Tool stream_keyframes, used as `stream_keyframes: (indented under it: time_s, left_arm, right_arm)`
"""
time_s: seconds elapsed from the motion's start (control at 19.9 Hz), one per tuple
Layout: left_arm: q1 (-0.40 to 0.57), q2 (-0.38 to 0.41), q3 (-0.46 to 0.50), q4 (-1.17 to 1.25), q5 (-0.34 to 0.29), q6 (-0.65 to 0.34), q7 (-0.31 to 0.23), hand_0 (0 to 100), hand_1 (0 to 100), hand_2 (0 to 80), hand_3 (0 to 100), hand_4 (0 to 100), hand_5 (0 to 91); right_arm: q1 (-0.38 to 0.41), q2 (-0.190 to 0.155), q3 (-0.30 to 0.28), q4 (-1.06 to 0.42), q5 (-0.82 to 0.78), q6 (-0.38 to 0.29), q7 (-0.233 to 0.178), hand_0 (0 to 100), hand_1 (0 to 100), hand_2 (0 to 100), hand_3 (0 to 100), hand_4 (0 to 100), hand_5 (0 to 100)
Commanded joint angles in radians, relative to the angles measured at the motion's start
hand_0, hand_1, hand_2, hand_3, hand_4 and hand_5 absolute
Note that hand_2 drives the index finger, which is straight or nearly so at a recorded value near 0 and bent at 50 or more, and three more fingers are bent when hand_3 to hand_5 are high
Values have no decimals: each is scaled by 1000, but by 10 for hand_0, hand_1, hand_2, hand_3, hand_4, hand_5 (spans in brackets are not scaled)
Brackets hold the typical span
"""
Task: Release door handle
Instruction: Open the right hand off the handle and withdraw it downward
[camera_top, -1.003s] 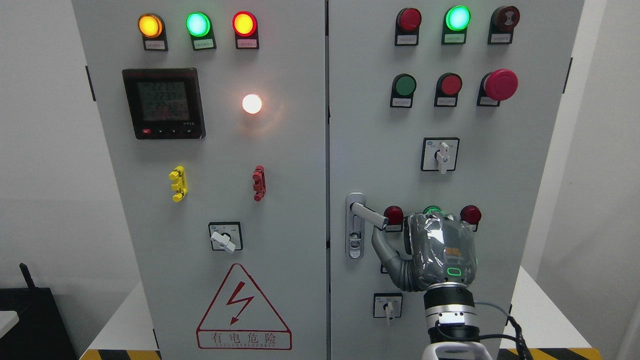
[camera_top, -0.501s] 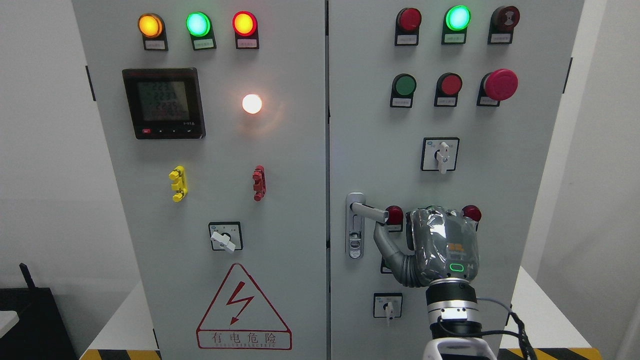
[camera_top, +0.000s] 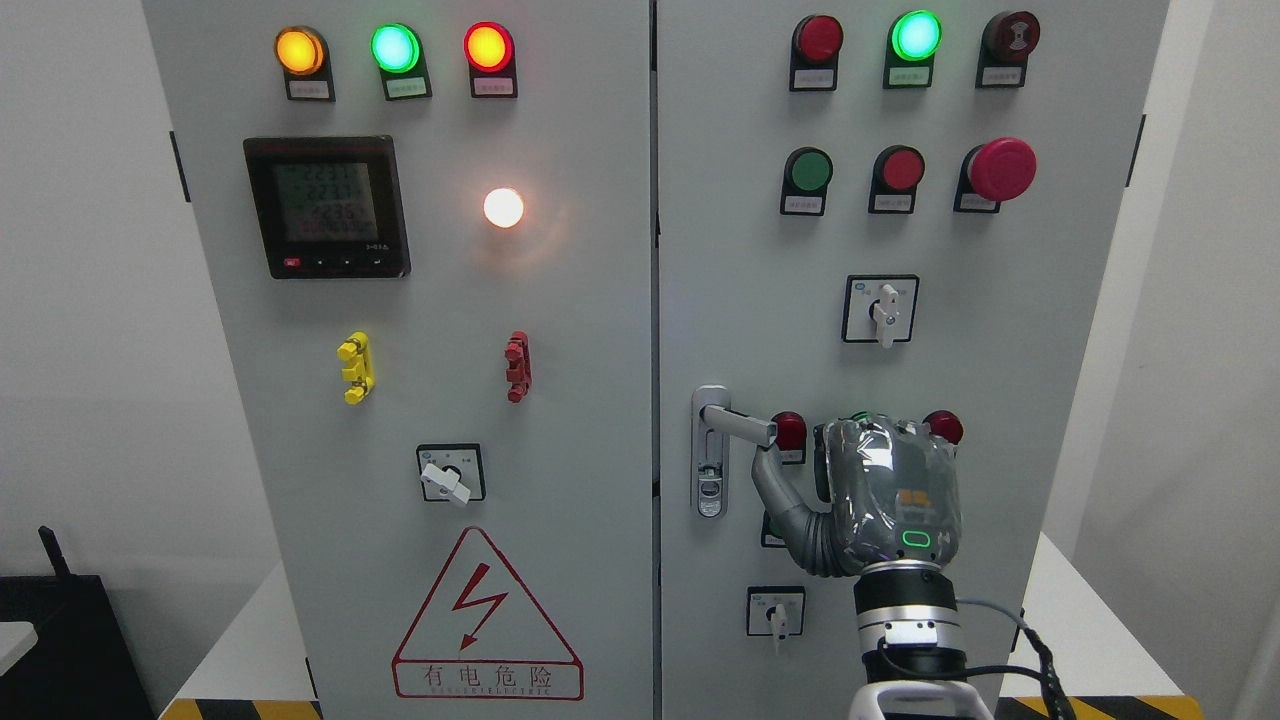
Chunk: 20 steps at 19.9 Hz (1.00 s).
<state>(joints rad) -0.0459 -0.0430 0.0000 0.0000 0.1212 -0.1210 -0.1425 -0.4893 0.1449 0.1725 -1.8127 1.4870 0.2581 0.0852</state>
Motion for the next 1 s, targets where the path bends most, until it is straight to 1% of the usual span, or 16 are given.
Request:
stream_keyframes:
  time_s: [0.0, 0.05, 0.1, 0.2, 0.25, 0.3, 0.35, 0.4, 0.45, 0.5, 0.55, 0.6, 0.65, 0.7, 0.9, 0.95]
  left_arm:
    - [0, 0, 11, 17, 0, 0, 0, 120, 389, 0, 0, 0, 0]
    - [0, 0, 11, 17, 0, 0, 0, 120, 389, 0, 0, 0, 0]
    - [0, 0, 11, 17, 0, -2, 0, 120, 389, 0, 0, 0, 0]
    - [0, 0, 11, 17, 0, 0, 0, 120, 389, 0, 0, 0, 0]
    - [0, 0, 11, 17, 0, 0, 0, 120, 389, 0, 0, 0, 0]
    - [0, 0, 11, 17, 0, 0, 0, 120, 389, 0, 0, 0, 0]
    - [0, 0, 11, 17, 0, 0, 0, 120, 389, 0, 0, 0, 0]
    - [1, 0, 11, 17, 0, 0, 0, 120, 389, 0, 0, 0, 0]
    - [0, 0, 11, 17, 0, 0, 0, 120, 389, 0, 0, 0, 0]
    - [0, 0, 11, 17, 0, 0, 0, 120, 389, 0, 0, 0, 0]
    - [0, 0, 11, 17, 0, 0, 0, 120, 389, 0, 0, 0, 0]
    - [1, 0, 11, 17, 0, 0, 0, 120, 389, 0, 0, 0, 0]
    - [0, 0, 11, 17, 0, -2, 0, 120, 389, 0, 0, 0, 0]
    - [0, 0, 11, 17, 0, 0, 0, 120, 389, 0, 0, 0, 0]
    - [0, 0, 11, 17, 0, 0, 0, 120, 389, 0, 0, 0, 0]
    - [0, 0, 11, 17, 0, 0, 0, 120, 389, 0, 0, 0, 0]
  right_arm:
    - [80, -22, 2, -80, -2, -20, -19, 453, 97, 1000, 1000, 1000, 954]
    - [109, -34, 2, -105, -2, -39, -51, 456, 96, 996, 1000, 989, 947]
    - [139, -48, -1, -131, -2, -60, -83, 458, 96, 972, 1000, 938, 942]
    - [214, -71, -10, -183, -4, -95, -137, 465, 100, 923, 1000, 890, 888]
    - [247, -76, -21, -213, -4, -105, -151, 468, 107, 848, 1000, 832, 820]
    - [282, -83, -51, -238, -4, -118, -159, 471, 116, 754, 987, 788, 752]
    - [308, -82, -77, -259, -5, -143, -165, 472, 120, 634, 887, 716, 670]
    - [317, -79, -94, -273, -7, -173, -174, 472, 128, 446, 713, 560, 517]
    - [318, -73, -112, -275, -10, -200, -191, 473, 131, 274, 472, 348, 302]
    - [316, -71, -126, -277, -10, -213, -209, 474, 130, 164, 311, 200, 165]
    - [316, -70, -130, -277, -11, -223, -219, 474, 127, 138, 249, 146, 106]
    - [316, -70, -140, -277, -20, -232, -222, 479, 114, 37, 112, 13, 0]
    - [316, -70, -152, -277, -31, -235, -222, 480, 107, 0, 57, 0, 0]
    - [314, -70, -156, -277, -39, -241, -220, 477, 99, 0, 1, 0, 0]
    - [311, -67, -168, -277, -53, -258, -222, 464, 94, 0, 0, 0, 0]
    - [311, -58, -168, -277, -59, -273, -223, 463, 94, 0, 0, 0, 0]
